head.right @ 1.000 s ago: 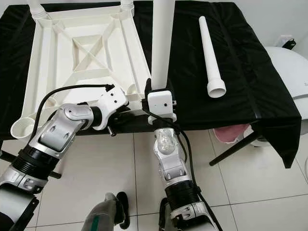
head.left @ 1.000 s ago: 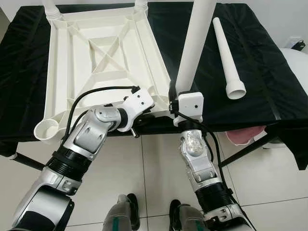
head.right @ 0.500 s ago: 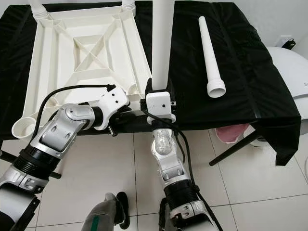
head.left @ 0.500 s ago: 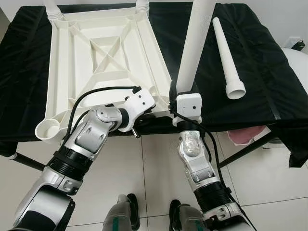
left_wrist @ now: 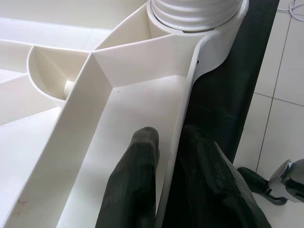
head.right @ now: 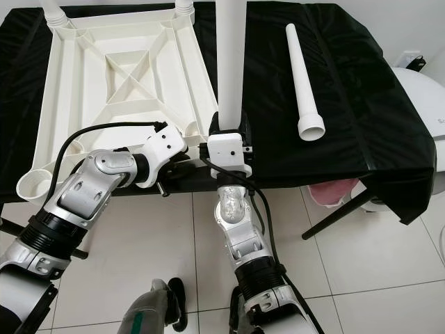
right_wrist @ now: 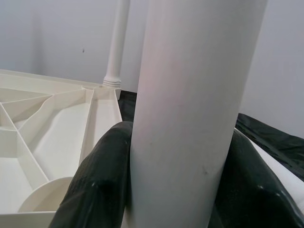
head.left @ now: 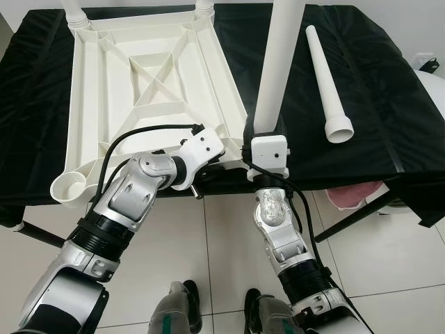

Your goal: Building children table

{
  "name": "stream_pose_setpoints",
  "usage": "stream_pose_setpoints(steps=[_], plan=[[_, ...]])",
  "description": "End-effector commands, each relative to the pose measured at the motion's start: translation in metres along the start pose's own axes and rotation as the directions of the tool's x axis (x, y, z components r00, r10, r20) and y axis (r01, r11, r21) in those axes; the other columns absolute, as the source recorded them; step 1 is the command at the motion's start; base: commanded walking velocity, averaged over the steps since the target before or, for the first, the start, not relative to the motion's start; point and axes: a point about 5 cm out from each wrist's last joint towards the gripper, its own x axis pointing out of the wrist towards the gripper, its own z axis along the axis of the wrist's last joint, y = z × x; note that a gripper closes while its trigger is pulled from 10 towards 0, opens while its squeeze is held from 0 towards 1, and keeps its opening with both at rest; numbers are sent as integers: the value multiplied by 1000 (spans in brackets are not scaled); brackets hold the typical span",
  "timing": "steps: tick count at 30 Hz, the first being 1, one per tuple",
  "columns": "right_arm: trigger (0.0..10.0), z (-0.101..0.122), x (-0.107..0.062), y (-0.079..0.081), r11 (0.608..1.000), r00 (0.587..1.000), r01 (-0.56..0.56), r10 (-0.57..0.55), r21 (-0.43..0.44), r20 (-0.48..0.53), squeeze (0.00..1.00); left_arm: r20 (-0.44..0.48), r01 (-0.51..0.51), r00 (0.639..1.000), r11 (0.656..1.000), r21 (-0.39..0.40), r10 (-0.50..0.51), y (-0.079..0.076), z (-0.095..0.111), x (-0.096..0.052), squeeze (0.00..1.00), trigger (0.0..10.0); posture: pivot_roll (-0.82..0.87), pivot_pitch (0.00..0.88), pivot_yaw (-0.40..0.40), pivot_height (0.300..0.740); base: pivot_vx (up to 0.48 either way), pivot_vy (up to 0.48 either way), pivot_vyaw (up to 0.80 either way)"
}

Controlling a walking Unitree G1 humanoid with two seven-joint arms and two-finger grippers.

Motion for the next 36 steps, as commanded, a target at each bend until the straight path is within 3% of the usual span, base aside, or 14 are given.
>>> stream_pose_setpoints(steps=[1,12,23,36], plan=[[10000,-39,-15,-22,991,965,132,-136,-31,-224,0,84,-24,996,996,88,17,10,26,-10,0,10000,-54,213,-7,740,0,0,0],[10000,-40,-17,-28,987,957,158,-146,29,-251,0,86,-23,996,996,89,16,11,27,-10,0,10000,-59,213,-5,740,0,0,0],[10000,-49,-19,-42,986,945,164,-152,19,-289,0,86,-21,996,996,92,13,11,27,-10,0,10000,-62,214,0,740,0,0,0],[10000,-57,-25,-42,1000,951,7,-2,14,-311,0,88,-21,996,996,90,13,9,27,-10,0,10000,-64,206,-5,740,0,0,0]])
